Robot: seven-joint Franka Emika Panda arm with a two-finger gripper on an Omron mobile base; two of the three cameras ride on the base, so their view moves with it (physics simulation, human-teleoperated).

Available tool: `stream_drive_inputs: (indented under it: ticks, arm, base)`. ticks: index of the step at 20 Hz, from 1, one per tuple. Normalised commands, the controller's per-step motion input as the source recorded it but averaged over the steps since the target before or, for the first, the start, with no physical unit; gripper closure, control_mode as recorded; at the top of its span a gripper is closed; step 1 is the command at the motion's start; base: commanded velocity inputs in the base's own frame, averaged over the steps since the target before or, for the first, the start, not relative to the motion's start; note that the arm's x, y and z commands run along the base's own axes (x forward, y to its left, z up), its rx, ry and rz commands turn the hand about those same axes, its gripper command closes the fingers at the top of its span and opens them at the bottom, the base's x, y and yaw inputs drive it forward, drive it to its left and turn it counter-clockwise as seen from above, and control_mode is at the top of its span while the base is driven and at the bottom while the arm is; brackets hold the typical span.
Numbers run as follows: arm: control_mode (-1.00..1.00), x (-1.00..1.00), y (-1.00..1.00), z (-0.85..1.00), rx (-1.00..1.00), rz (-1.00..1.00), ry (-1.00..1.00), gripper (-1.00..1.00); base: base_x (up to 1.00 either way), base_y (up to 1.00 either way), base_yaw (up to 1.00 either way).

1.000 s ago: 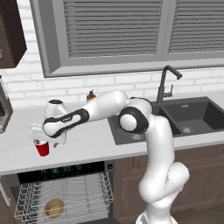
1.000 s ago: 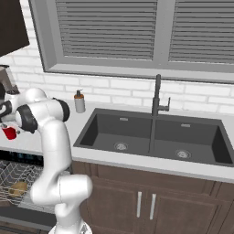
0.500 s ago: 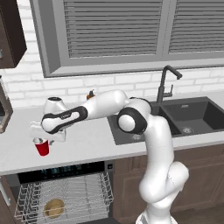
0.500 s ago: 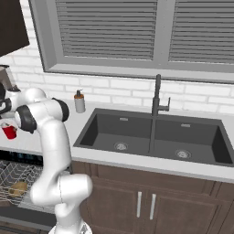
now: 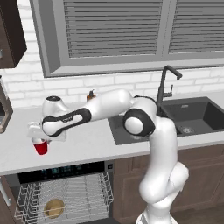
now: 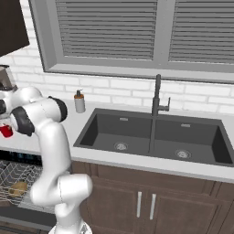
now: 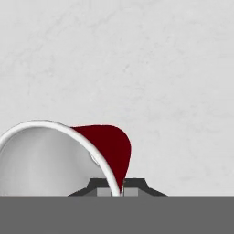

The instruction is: Pick up the cup and bowl from the counter, place them in the dishwasher, and close the dishwasher door.

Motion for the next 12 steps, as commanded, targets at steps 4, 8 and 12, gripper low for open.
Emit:
stream_drive_inputs:
  ticks: [4,8,12]
  arm:
    - [-1.00,-1.00,-0.23,0.49,0.00,0.00,-0.29,1.00]
    - [-1.00,-1.00,-0.11,0.54,0.00,0.00,-0.27,1.00]
    - [-1.00,-0.98,-0.29,0.49,-0.01,0.00,-0.21,1.00]
  base:
    - [0.00,0.00,0.00]
    - [0.00,0.00,0.00]
    - [0.00,0.00,0.00]
